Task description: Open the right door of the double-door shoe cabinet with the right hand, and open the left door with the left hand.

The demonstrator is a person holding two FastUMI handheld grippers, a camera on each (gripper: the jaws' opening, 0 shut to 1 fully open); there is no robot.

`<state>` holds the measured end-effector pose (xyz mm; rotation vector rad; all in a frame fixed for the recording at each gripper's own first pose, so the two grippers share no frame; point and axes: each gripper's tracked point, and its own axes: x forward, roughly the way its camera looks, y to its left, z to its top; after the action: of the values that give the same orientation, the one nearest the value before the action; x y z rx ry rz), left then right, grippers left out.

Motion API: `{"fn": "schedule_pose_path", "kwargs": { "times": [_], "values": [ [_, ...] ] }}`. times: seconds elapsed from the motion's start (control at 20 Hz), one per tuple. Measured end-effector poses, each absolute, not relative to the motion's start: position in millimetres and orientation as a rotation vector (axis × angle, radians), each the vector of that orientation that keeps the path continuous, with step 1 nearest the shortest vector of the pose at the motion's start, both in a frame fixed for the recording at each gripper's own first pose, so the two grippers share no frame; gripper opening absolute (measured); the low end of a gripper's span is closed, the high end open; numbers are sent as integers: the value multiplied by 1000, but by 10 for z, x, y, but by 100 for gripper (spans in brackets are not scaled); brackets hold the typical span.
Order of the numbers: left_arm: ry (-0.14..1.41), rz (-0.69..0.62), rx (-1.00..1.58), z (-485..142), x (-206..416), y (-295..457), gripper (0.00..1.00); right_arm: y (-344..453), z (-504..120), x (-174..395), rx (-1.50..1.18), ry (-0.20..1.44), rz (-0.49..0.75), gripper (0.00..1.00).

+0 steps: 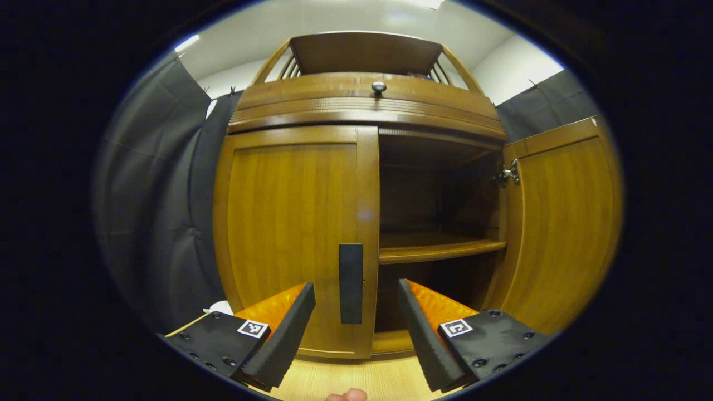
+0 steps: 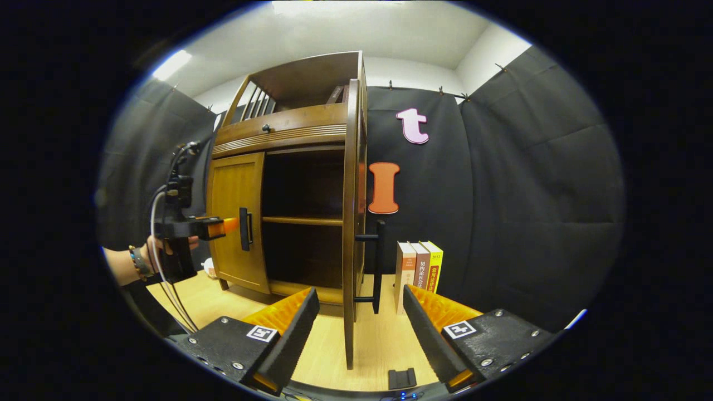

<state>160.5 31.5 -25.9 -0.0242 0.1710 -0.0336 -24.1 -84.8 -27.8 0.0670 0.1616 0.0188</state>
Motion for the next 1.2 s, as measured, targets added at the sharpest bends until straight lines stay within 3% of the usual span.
{"fn": "schedule_pose_path", "kwargs": {
  "times": [0.1,0.15,0.2,0.3,0.35,0.45,0.5,0.55,0.75,0.85,0.9,1.0,1.2],
  "values": [
    [194,-28,-25,-365,1808,358,94,-858,-235,-226,92,151,11,98],
    [201,-18,-13,-414,1902,378,94,-884,-204,-237,99,142,4,93],
    [204,-14,-1,-450,1981,386,94,-904,-193,-236,107,138,-2,98],
    [204,-6,8,-487,2085,410,94,-925,-213,-248,121,147,-6,98],
    [205,0,16,-506,2136,431,93,-949,-208,-265,125,150,-10,93],
    [209,18,31,-560,2239,472,93,-997,-199,-292,126,145,-21,93],
    [210,22,37,-581,2267,479,94,-1023,-196,-295,126,142,-30,98],
    [209,27,42,-592,2307,492,94,-1049,-195,-297,125,139,-37,93],
    [208,-5,38,-626,2361,426,94,-1130,-245,-311,118,144,-58,93],
    [192,-5,21,-579,2400,437,81,-1142,-270,-311,118,151,-60,93],
    [184,0,21,-572,2390,451,74,-1147,-278,-308,118,154,-62,98],
    [185,-22,18,-573,2377,372,61,-1138,-275,-302,123,154,-60,93],
    [197,-10,8,-574,2335,381,34,-1071,-261,-299,120,149,-44,93]
  ]
}}
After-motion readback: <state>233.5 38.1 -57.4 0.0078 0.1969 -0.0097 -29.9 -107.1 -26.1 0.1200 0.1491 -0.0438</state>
